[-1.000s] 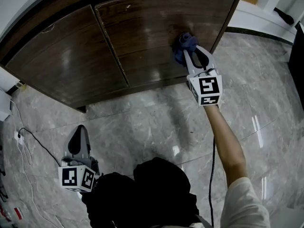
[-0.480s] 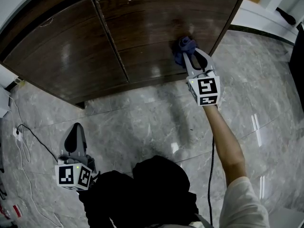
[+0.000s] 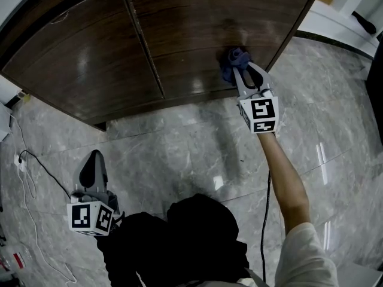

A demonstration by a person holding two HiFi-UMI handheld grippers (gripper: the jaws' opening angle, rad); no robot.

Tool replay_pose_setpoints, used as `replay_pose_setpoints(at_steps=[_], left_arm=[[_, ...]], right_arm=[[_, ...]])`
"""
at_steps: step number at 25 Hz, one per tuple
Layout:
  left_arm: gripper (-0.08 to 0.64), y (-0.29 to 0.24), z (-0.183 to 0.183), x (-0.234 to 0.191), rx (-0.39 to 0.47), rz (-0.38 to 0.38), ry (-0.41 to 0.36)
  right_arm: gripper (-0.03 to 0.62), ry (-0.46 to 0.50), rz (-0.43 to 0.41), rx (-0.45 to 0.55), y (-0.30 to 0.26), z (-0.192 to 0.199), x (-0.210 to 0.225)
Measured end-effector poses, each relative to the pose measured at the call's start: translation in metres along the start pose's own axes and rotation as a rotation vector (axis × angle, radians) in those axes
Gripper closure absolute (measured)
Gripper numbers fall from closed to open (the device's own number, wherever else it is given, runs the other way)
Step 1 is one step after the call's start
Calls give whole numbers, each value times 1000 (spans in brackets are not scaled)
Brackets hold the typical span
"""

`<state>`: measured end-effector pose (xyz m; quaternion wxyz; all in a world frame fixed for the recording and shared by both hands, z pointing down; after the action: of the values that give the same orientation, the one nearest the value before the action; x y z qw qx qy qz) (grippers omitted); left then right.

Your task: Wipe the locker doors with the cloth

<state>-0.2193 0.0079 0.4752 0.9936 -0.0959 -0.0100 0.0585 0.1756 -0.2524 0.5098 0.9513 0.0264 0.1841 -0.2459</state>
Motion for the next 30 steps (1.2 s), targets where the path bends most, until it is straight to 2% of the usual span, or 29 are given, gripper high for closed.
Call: replay_pose_setpoints(at_steps=[13, 30], left_arm=[[557, 1, 10, -13, -6, -9, 26], [557, 9, 23, -34, 4, -29, 51]], right_arm=[[502, -5, -15, -38, -3, 16, -17], [503, -13, -40, -41, -13, 10, -49]])
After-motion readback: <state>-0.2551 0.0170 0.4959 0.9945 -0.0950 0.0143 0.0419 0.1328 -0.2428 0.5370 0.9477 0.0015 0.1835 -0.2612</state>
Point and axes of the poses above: the fingertips, and each gripper's own axes: y backward along the fingers, x to its right, z out of its underside, the point moved 7 cm from there along y, backward along the fingers, and after that the axes turned 1 degree about x, right-handed, at the moved point
